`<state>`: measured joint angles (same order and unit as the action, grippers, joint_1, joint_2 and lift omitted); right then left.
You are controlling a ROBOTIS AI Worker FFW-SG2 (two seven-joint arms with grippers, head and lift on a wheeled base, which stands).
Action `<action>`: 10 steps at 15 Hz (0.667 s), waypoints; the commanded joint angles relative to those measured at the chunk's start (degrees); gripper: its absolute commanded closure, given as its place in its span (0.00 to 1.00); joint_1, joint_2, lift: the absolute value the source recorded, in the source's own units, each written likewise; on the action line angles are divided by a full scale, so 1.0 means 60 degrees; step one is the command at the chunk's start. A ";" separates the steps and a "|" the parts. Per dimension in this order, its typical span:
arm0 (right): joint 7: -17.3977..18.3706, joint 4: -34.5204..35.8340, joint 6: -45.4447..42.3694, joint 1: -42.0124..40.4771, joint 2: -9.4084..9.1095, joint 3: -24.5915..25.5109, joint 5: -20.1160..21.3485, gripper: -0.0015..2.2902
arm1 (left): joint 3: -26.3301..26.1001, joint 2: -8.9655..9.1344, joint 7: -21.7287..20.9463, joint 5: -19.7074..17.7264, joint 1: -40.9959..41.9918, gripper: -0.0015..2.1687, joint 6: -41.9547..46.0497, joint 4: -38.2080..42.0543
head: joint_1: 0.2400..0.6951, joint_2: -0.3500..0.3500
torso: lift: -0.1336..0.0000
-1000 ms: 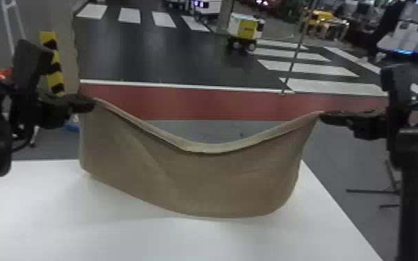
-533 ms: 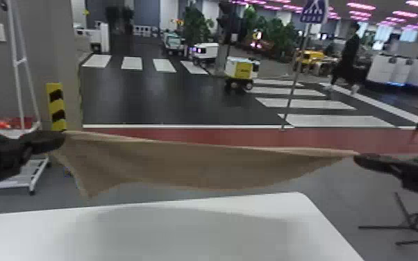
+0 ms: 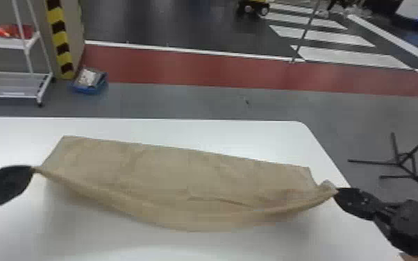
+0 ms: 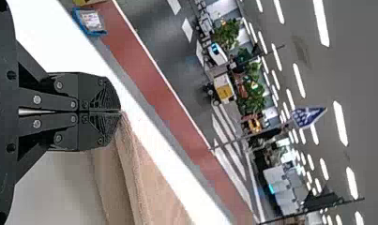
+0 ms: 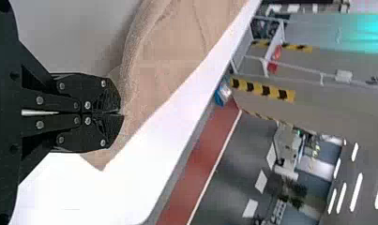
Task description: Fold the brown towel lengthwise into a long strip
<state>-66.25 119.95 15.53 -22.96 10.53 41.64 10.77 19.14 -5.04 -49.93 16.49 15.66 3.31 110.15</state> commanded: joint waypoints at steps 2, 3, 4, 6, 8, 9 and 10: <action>-0.0149 -0.0494 -0.1657 -0.1022 0.0105 -0.0085 -0.0214 0.89 | 0.0868 0.0005 -0.0554 -0.0184 0.1769 0.99 0.2297 -0.0325 | 1.00 0.18 | 0.14; -0.0179 -0.0596 -0.1775 -0.1052 0.0105 -0.0041 -0.0228 0.89 | 0.1058 0.0005 -0.0804 -0.0184 0.1916 0.99 0.2356 -0.0384 | 1.00 0.19 | 0.14; -0.0223 -0.0611 -0.1775 -0.1037 0.0135 0.0018 -0.0287 0.89 | 0.1146 0.0005 -0.0979 -0.0170 0.1945 0.99 0.2326 -0.0369 | 1.00 0.19 | 0.14; -0.0237 -0.0611 -0.1247 -0.0759 0.0223 0.0033 -0.0243 0.89 | 0.1176 0.0005 -0.1331 0.0021 0.1799 0.99 0.1946 -0.0076 | 1.00 0.18 | 0.14; -0.0413 -0.0992 -0.0105 0.0062 0.0384 0.0033 -0.0009 0.89 | 0.0956 0.0079 -0.1624 0.0797 0.1052 0.99 0.0979 0.0070 | 1.00 0.18 | 0.14; -0.0413 -0.1256 0.0218 0.0413 0.0486 0.0033 0.0182 0.89 | 0.0839 0.0079 -0.1653 0.1046 0.0641 0.99 0.0569 0.0085 | 1.00 0.17 | 0.14; -0.0413 -0.1607 0.0481 0.0794 0.0574 0.0018 0.0431 0.89 | 0.0736 0.0079 -0.1668 0.1192 0.0085 0.99 -0.0134 0.0012 | 1.00 0.16 | 0.14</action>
<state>-68.75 112.86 15.75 -21.32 13.22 41.82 11.55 24.52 -4.59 -59.90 21.88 20.29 7.37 110.49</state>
